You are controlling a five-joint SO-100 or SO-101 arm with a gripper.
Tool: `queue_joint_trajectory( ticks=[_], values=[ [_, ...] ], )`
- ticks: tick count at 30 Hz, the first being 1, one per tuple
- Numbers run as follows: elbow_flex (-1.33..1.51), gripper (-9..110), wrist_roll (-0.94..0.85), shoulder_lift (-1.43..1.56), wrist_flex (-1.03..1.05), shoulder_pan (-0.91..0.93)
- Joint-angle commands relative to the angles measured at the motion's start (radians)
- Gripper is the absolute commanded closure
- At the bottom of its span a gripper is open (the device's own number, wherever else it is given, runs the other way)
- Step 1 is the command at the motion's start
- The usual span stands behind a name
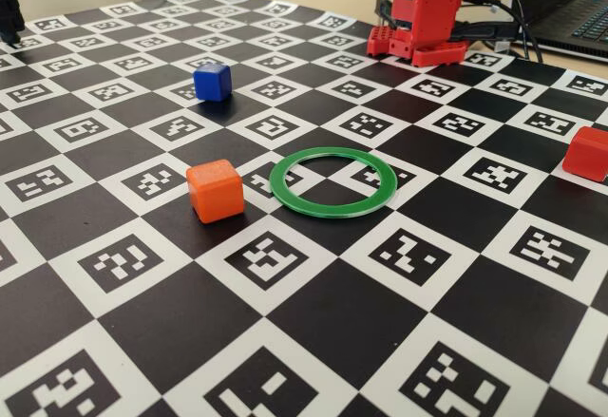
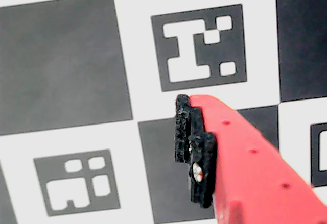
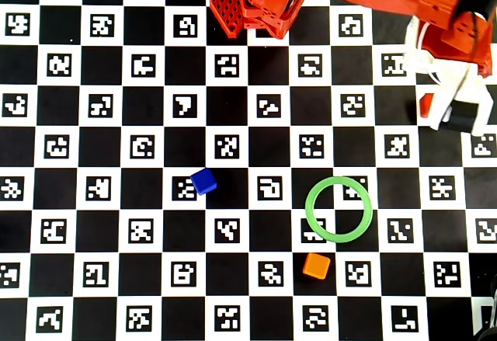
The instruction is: Grab the red cube then put it in the green circle then put the blue cube on top and finally the orange cube on top
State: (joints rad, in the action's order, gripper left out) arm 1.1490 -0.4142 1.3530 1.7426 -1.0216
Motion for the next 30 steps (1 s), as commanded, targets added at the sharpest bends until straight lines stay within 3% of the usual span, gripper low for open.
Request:
queue_joint_trajectory(
  ticks=[1,30],
  values=[
    [-0.054,60,-0.017,0.018,0.018,-0.008],
    [0.411,59,-0.009,0.083,-0.491,0.04]
  ],
)
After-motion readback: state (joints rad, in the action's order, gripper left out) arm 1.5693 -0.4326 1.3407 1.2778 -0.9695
